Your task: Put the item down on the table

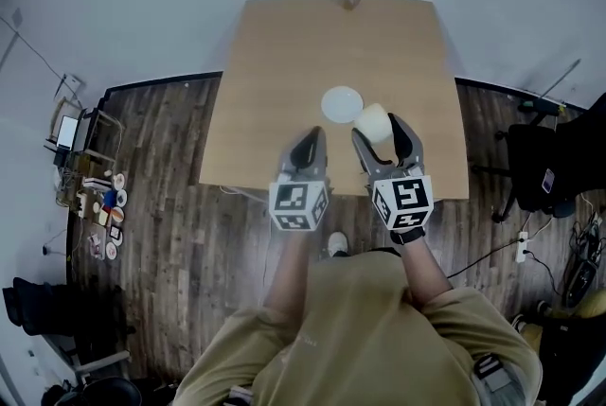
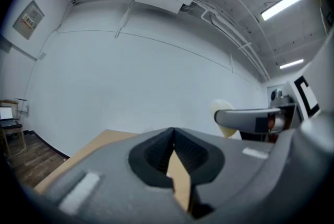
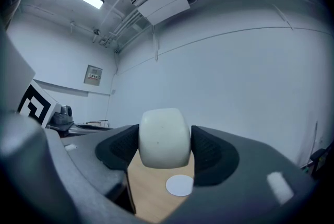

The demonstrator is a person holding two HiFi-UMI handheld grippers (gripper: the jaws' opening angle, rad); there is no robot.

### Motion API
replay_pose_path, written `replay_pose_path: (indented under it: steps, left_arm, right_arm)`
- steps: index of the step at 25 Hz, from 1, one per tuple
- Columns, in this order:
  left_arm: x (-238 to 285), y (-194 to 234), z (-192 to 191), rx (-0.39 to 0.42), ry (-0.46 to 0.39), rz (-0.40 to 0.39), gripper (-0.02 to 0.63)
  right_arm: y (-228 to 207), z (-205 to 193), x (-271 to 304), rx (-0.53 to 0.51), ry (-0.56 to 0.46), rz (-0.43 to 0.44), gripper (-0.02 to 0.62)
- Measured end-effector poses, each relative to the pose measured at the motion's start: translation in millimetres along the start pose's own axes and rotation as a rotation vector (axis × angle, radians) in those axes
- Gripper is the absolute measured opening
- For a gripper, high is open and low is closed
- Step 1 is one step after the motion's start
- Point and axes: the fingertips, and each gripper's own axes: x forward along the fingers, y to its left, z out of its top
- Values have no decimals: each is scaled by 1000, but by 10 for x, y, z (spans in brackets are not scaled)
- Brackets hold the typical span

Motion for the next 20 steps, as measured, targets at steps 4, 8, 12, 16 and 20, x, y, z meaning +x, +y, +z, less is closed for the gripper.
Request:
replay_pose_path:
  steps: [4, 8, 12, 16, 20]
  left_arm:
    - [79, 363, -110, -9, 16, 19, 2]
    - [311, 558, -243, -30, 40, 27, 2]
    - [646, 617, -321, -28, 49, 19, 2]
    - [924, 697, -440, -45, 82, 28, 2]
    - [1213, 794, -455, -54, 97, 42, 2]
  right_arm:
    - [87, -175, 293, 25, 25, -22, 313]
    - [72, -397, 510, 30, 81, -14, 313]
    - [-176, -559, 765, 43, 111, -18, 313]
    - [-395, -660, 1013, 30, 147, -9, 313]
    - [-609, -692, 1276, 30, 171, -1, 313]
